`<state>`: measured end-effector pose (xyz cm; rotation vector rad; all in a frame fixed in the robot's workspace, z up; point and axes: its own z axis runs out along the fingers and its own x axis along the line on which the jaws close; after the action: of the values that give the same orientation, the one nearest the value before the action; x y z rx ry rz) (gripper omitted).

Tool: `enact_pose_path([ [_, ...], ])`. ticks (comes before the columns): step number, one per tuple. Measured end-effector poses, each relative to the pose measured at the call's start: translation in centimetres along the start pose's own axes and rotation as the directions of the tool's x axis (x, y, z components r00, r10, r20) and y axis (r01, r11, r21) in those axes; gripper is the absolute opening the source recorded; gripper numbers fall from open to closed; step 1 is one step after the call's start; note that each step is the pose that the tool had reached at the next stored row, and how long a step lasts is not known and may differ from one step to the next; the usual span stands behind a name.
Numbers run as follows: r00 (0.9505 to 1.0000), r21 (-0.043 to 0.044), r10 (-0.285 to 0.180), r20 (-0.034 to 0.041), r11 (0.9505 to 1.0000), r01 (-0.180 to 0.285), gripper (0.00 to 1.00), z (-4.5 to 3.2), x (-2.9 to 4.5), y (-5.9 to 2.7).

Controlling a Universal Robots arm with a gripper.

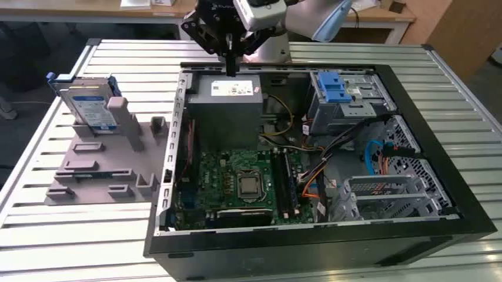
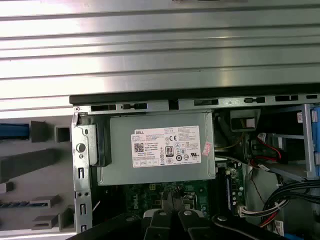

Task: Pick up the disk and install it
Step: 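Reach for the disk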

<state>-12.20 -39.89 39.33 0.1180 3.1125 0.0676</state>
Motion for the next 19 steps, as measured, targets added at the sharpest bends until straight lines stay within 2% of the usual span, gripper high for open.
enact_pose_path([
  [11, 1.0000, 0.0000, 0.000, 0.0000, 1.0000, 0.000, 0.11, 0.00, 0.13, -0.01],
  [19, 1.0000, -0.0001, 0.000, 0.0001, 1.0000, 0.000, 0.11, -0.02, 1.13, -0.04],
])
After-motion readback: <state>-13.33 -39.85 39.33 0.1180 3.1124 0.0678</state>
